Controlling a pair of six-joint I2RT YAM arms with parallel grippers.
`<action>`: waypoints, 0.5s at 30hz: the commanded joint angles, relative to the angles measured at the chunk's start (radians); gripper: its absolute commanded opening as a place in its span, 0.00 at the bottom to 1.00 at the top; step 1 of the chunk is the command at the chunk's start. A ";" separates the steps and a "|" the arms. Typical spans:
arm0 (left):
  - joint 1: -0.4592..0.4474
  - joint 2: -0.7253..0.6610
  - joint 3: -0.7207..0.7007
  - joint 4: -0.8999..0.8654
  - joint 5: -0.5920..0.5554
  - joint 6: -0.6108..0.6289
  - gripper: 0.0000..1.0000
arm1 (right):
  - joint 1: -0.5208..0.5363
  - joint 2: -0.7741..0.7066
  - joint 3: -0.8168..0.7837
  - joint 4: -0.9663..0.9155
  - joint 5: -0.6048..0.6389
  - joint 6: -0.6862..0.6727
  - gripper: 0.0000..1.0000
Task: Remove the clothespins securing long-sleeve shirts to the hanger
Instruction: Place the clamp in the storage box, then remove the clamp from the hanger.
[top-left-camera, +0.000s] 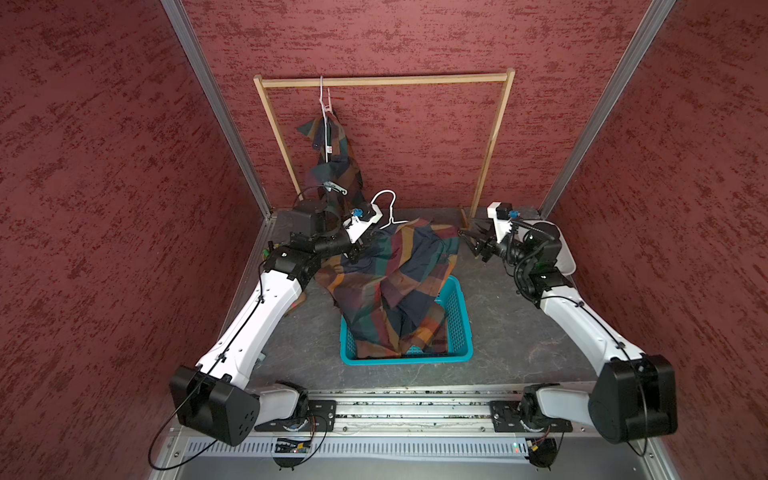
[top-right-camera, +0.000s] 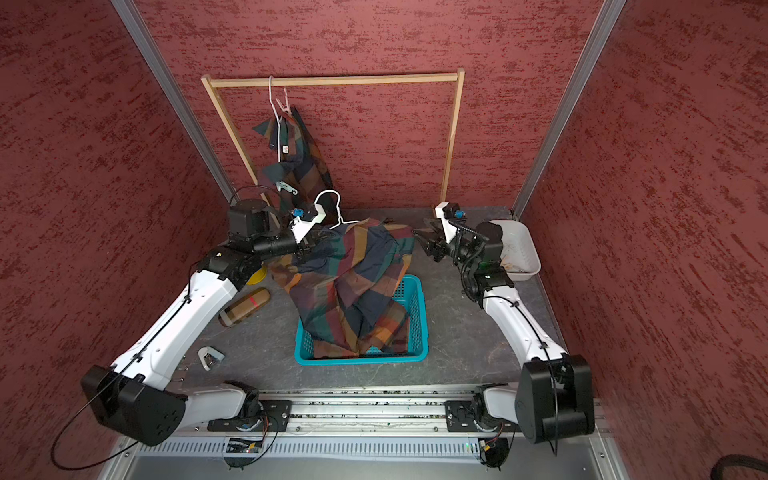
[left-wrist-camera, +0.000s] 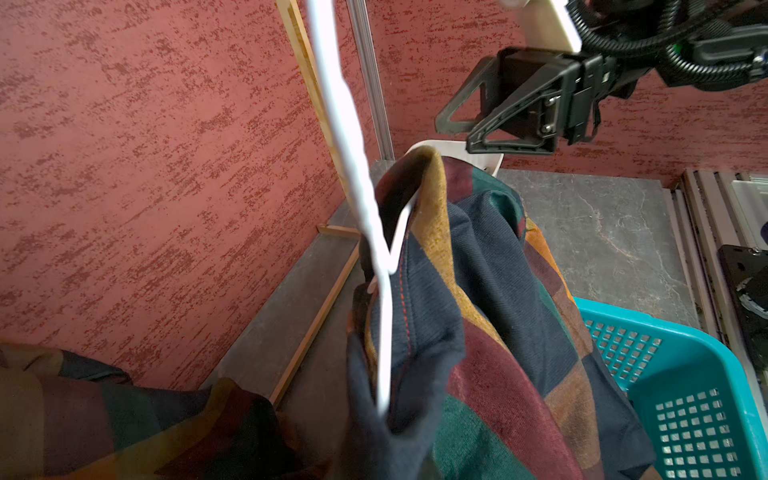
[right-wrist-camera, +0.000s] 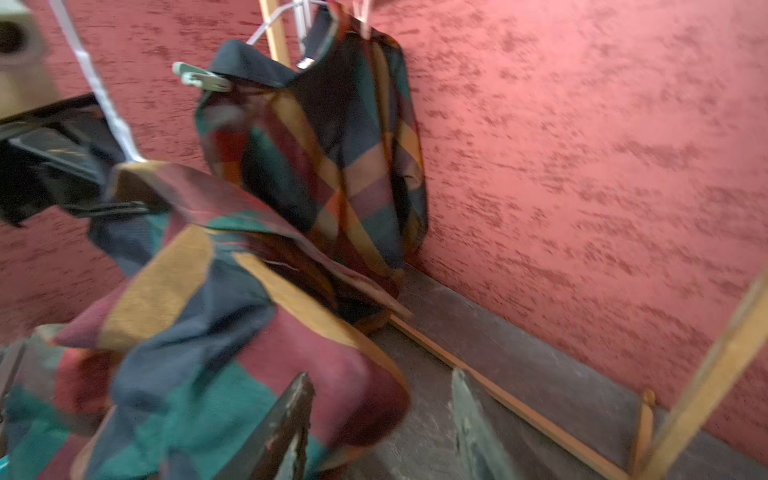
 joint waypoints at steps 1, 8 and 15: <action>0.004 0.001 0.030 -0.010 0.022 0.021 0.00 | 0.059 -0.022 0.064 -0.141 -0.030 -0.152 0.57; -0.002 0.016 0.048 -0.030 0.017 0.030 0.00 | 0.163 0.029 0.261 -0.437 0.045 -0.374 0.59; -0.021 0.027 0.059 -0.046 0.013 0.042 0.00 | 0.193 0.156 0.473 -0.604 0.037 -0.489 0.60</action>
